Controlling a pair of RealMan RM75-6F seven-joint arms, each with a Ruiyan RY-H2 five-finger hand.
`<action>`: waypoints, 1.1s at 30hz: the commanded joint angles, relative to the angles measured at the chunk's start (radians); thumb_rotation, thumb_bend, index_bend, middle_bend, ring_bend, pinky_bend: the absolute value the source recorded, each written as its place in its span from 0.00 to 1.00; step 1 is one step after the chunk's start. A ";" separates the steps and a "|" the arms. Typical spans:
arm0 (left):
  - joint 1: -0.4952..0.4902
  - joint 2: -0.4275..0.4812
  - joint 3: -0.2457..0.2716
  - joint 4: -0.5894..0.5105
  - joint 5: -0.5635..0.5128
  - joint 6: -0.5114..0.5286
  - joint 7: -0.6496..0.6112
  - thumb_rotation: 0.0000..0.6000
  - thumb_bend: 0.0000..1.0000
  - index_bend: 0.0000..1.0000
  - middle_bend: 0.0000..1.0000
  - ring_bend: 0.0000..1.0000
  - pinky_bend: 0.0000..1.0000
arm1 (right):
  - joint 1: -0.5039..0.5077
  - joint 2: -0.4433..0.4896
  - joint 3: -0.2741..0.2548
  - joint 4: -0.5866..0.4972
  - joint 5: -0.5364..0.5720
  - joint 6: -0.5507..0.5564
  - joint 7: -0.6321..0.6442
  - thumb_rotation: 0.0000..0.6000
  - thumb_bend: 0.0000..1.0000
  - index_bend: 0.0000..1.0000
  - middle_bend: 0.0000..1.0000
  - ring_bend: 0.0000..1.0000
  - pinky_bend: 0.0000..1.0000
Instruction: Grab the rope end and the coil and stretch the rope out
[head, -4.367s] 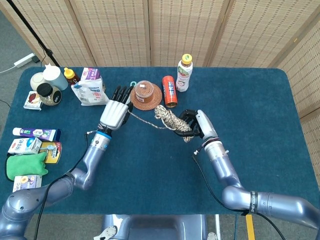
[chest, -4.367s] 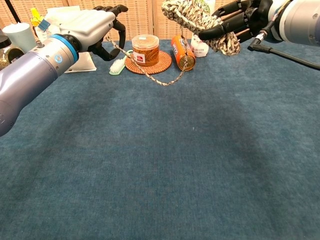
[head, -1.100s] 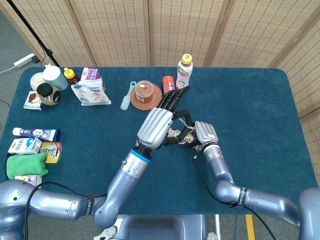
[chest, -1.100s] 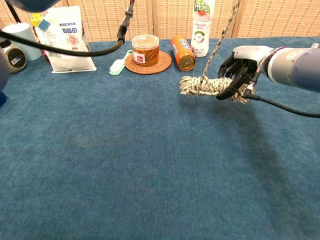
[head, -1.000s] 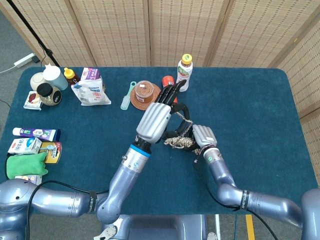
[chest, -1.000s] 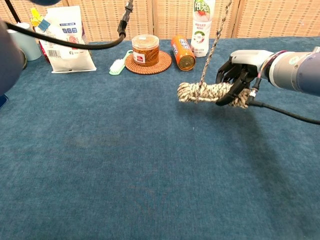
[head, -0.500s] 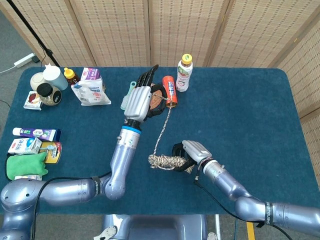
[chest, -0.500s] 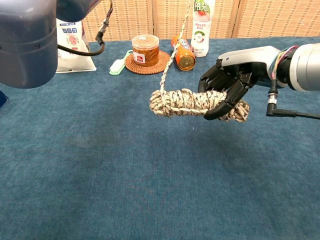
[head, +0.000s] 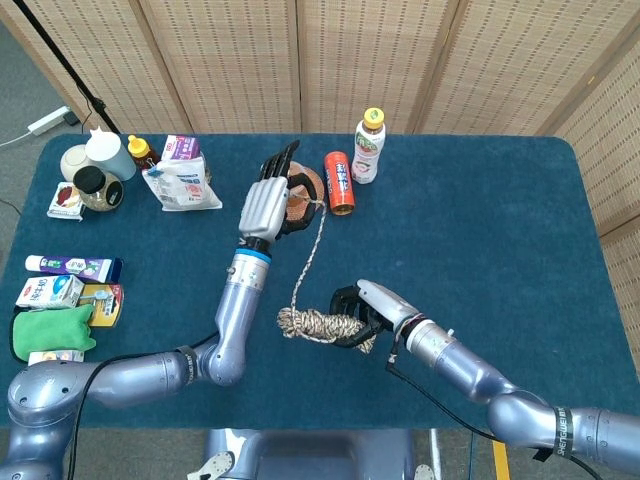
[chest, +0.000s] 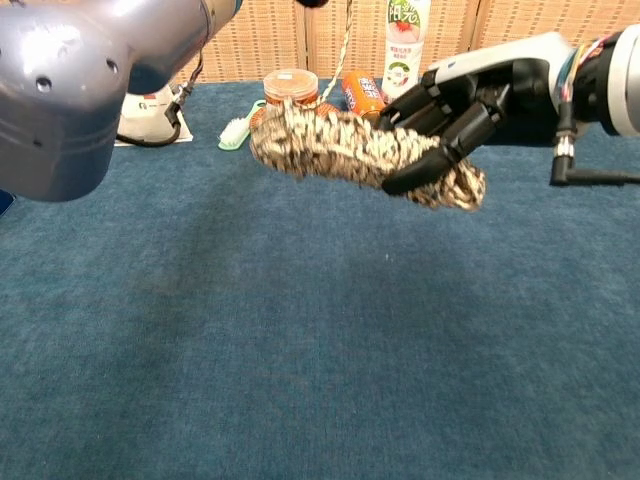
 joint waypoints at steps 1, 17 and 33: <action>0.013 -0.022 0.054 0.054 0.031 -0.007 0.000 1.00 0.41 0.61 0.00 0.00 0.00 | 0.003 0.015 0.039 -0.003 0.013 -0.009 0.081 1.00 0.75 0.77 0.64 0.54 0.65; 0.091 -0.092 0.198 0.240 0.156 -0.082 -0.112 1.00 0.41 0.61 0.00 0.00 0.00 | 0.092 0.055 0.038 0.030 0.235 0.108 0.208 1.00 0.75 0.77 0.64 0.54 0.65; 0.187 -0.007 0.293 0.176 0.282 -0.093 -0.123 1.00 0.41 0.61 0.00 0.00 0.00 | 0.226 -0.040 -0.025 0.215 0.473 0.343 0.068 1.00 0.75 0.77 0.64 0.54 0.65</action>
